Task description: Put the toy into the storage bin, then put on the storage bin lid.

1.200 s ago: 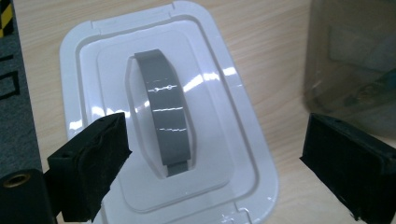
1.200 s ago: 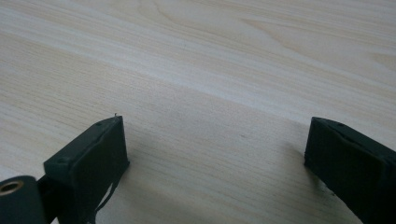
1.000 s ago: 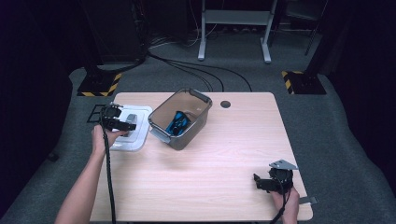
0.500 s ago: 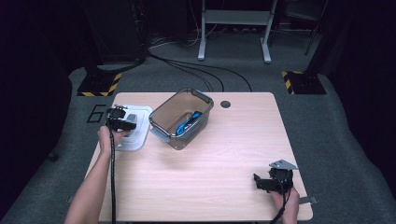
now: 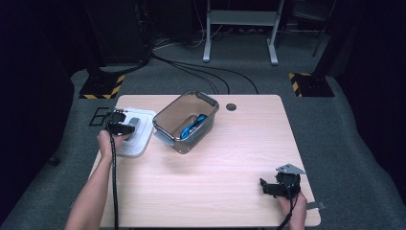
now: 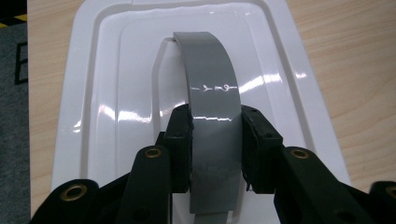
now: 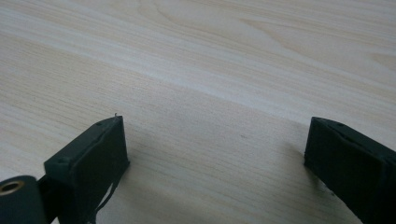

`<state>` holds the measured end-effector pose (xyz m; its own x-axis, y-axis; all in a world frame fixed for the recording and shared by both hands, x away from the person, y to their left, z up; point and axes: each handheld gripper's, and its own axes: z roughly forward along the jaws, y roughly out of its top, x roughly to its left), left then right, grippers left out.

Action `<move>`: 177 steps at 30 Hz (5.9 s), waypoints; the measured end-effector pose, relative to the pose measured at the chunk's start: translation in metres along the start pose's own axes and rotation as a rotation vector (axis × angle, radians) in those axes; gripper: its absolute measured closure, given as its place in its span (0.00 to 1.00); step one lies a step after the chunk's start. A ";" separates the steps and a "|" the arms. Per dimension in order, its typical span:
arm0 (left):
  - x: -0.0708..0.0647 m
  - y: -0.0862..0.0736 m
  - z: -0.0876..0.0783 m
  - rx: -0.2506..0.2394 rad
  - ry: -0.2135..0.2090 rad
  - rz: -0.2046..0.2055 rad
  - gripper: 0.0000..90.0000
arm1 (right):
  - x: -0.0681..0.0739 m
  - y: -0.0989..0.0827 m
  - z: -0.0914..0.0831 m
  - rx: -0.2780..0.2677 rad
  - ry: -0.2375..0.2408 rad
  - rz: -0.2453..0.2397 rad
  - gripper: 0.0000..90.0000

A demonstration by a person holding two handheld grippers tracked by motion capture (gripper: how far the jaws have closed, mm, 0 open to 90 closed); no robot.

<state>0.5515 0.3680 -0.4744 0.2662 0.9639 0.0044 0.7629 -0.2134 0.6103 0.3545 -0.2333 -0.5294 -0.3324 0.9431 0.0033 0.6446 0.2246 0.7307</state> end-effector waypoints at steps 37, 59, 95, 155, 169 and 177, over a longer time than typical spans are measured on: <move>-0.004 0.039 -0.109 -0.112 -0.044 0.099 0.75 | 0.000 0.000 0.000 0.001 0.000 -0.001 0.06; -0.045 0.079 -0.145 -0.148 -0.077 0.217 0.75 | 0.000 0.000 0.000 0.000 0.001 -0.002 0.06; -0.141 0.120 -0.123 -0.112 -0.200 0.379 0.75 | 0.000 0.000 0.000 0.001 0.001 -0.002 0.06; -0.188 0.118 -0.057 -0.035 -0.276 0.397 0.64 | 0.000 0.000 0.000 -0.004 -0.001 -0.006 0.06; -0.179 0.108 -0.087 -0.058 -0.261 0.376 0.21 | 0.000 0.000 0.000 -0.002 0.000 -0.004 0.06; -0.162 0.092 -0.102 -0.083 -0.254 0.368 0.17 | 0.000 0.000 0.000 -0.002 0.000 -0.009 0.06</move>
<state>0.5187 0.2082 -0.3378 0.6549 0.7544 0.0446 0.5431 -0.5109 0.6664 0.3543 -0.2336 -0.5294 -0.3383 0.9410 -0.0028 0.6400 0.2323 0.7324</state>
